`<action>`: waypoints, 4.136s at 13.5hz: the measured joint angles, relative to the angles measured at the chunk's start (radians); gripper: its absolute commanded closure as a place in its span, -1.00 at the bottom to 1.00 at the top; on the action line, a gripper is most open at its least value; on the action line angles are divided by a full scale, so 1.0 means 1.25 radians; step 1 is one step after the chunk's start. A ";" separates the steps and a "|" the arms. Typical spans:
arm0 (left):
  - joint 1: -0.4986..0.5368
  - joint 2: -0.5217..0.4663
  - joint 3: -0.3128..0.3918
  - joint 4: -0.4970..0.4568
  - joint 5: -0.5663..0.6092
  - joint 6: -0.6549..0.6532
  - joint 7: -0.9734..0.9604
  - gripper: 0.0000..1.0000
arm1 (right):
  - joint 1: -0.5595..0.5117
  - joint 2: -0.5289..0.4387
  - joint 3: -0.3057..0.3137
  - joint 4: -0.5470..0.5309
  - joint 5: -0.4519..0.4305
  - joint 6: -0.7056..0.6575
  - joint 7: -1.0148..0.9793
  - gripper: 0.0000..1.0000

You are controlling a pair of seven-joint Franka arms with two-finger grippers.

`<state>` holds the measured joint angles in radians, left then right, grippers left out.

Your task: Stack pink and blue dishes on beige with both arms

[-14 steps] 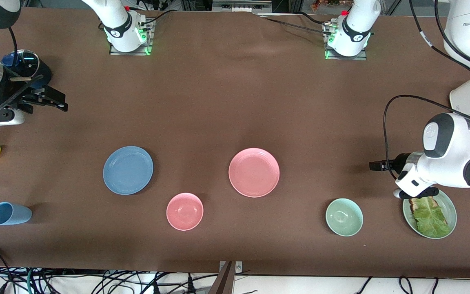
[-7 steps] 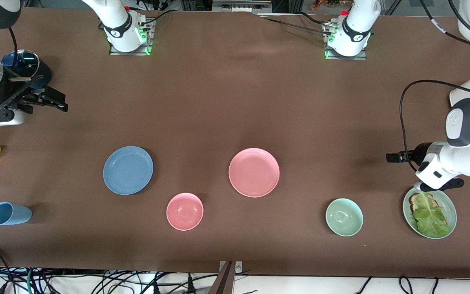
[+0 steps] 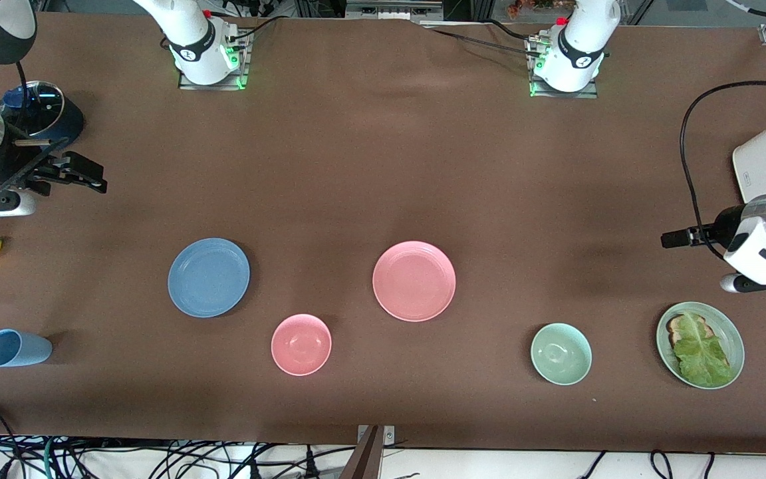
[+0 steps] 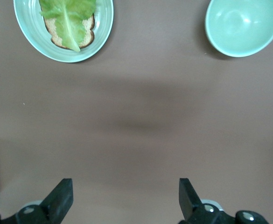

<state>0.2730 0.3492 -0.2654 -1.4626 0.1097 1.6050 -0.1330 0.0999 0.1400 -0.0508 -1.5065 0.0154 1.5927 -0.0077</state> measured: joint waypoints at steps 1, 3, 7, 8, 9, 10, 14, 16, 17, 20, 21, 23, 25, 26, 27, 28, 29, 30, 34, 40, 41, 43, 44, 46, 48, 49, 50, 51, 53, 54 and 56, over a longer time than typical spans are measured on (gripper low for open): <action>-0.013 -0.028 0.006 -0.010 0.000 -0.002 0.019 -1.00 | 0.000 0.000 0.000 0.000 -0.010 0.001 0.000 -1.00; -0.060 -0.091 0.054 -0.031 -0.003 -0.008 0.070 -1.00 | 0.000 0.004 0.000 0.000 -0.031 0.001 0.000 -1.00; -0.124 -0.209 0.117 -0.088 -0.045 -0.016 0.096 -1.00 | 0.000 0.019 0.000 0.000 -0.033 0.001 0.000 -1.00; -0.134 -0.231 0.126 -0.106 -0.059 -0.016 0.098 -1.00 | 0.001 0.028 0.001 0.000 -0.033 0.002 0.000 -1.00; -0.143 -0.249 0.132 -0.127 -0.069 -0.017 0.101 -1.00 | 0.001 0.036 0.001 0.000 -0.033 0.003 0.000 -1.00; -0.150 -0.261 0.135 -0.147 -0.072 -0.016 0.102 -1.00 | 0.001 0.043 0.001 0.000 -0.033 0.007 0.000 -1.00; -0.162 -0.266 0.151 -0.177 -0.083 -0.010 0.103 -1.00 | 0.001 0.084 0.002 -0.012 -0.032 0.093 -0.002 -1.00; -0.162 -0.266 0.155 -0.177 -0.086 -0.010 0.104 -1.00 | 0.001 0.126 0.002 -0.033 -0.032 0.145 -0.013 -1.00; -0.161 -0.266 0.156 -0.178 -0.086 -0.010 0.104 -1.00 | 0.001 0.146 0.002 -0.051 -0.032 0.176 -0.023 -1.00; -0.160 -0.266 0.157 -0.178 -0.086 -0.009 0.105 -1.00 | 0.001 0.178 0.002 -0.151 -0.032 0.322 -0.032 -1.00; -0.160 -0.266 0.157 -0.178 -0.086 -0.009 0.105 -1.00 | 0.001 0.183 0.002 -0.191 -0.032 0.378 -0.032 -1.00; -0.160 -0.266 0.157 -0.178 -0.086 -0.008 0.105 -1.00 | 0.000 0.201 0.002 -0.252 -0.032 0.470 -0.032 -1.00; -0.160 -0.266 0.157 -0.178 -0.086 -0.005 0.105 -1.00 | -0.003 0.232 0.002 -0.275 -0.032 0.531 -0.032 -1.00; -0.160 -0.267 0.157 -0.176 -0.086 -0.002 0.105 -1.00 | -0.005 0.246 0.001 -0.276 -0.032 0.549 -0.032 -1.00; -0.160 -0.267 0.157 -0.175 -0.086 0.000 0.105 -1.00 | -0.007 0.256 0.000 -0.276 -0.032 0.562 -0.032 -1.00; -0.159 -0.268 0.158 -0.174 -0.086 0.001 0.105 -1.00 | -0.010 0.263 0.000 -0.276 -0.032 0.576 -0.033 -1.00; -0.159 -0.268 0.158 -0.173 -0.086 0.001 0.105 -1.00 | -0.014 0.269 0.000 -0.276 -0.032 0.592 -0.035 -0.99; -0.159 -0.268 0.159 -0.173 -0.086 0.001 0.105 -1.00 | -0.018 0.275 -0.001 -0.276 -0.032 0.609 -0.041 -0.99; -0.159 -0.268 0.159 -0.164 -0.086 0.003 0.105 -1.00 | -0.039 0.308 -0.001 -0.276 -0.032 0.670 -0.072 -0.83; -0.161 -0.266 0.157 -0.142 -0.086 0.002 0.105 -1.00 | -0.040 0.346 0.000 -0.276 -0.032 0.708 -0.073 -0.36; -0.161 -0.265 0.157 -0.142 -0.086 -0.001 0.106 -1.00 | -0.040 0.346 0.000 -0.276 -0.032 0.708 -0.073 -0.32; -0.163 -0.264 0.156 -0.142 -0.086 -0.007 0.107 -1.00 | -0.040 0.348 0.001 -0.276 -0.030 0.708 -0.073 -0.31; -0.164 -0.263 0.156 -0.142 -0.086 -0.009 0.107 -1.00 | -0.040 0.351 0.002 -0.276 -0.025 0.708 -0.073 -0.31; -0.163 -0.263 0.156 -0.142 -0.086 -0.011 0.108 -1.00 | -0.040 0.359 0.004 -0.276 -0.009 0.709 -0.073 -0.22; -0.164 -0.259 0.155 -0.143 -0.086 -0.013 0.110 -1.00 | -0.040 0.364 0.005 -0.276 -0.005 0.713 -0.073 -0.11; -0.164 -0.257 0.155 -0.143 -0.086 -0.013 0.110 -1.00 | -0.040 0.365 0.005 -0.276 -0.005 0.713 -0.073 -0.08; -0.164 -0.256 0.156 -0.143 -0.086 -0.013 0.110 -1.00 | -0.040 0.365 0.006 -0.276 -0.004 0.714 -0.073 -0.02; -0.163 -0.255 0.156 -0.143 -0.086 -0.013 0.110 -1.00 | -0.040 0.365 0.006 -0.276 -0.004 0.714 -0.073 0.06; -0.163 -0.255 0.156 -0.143 -0.086 -0.013 0.110 -1.00 | -0.040 0.365 0.006 -0.276 -0.004 0.714 -0.073 0.24; -0.163 -0.255 0.156 -0.142 -0.086 -0.013 0.110 -1.00 | -0.040 0.365 0.006 -0.276 -0.004 0.714 -0.073 0.29; -0.163 -0.255 0.156 -0.142 -0.086 -0.013 0.110 -1.00 | -0.040 0.365 0.007 -0.276 -0.003 0.714 -0.073 0.39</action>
<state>0.0691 0.0299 -0.0707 -1.6405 0.0017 1.5892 0.0048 0.0502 0.5967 -0.0424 -1.8515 0.0111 2.4850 -0.0994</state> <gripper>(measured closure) 0.000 0.630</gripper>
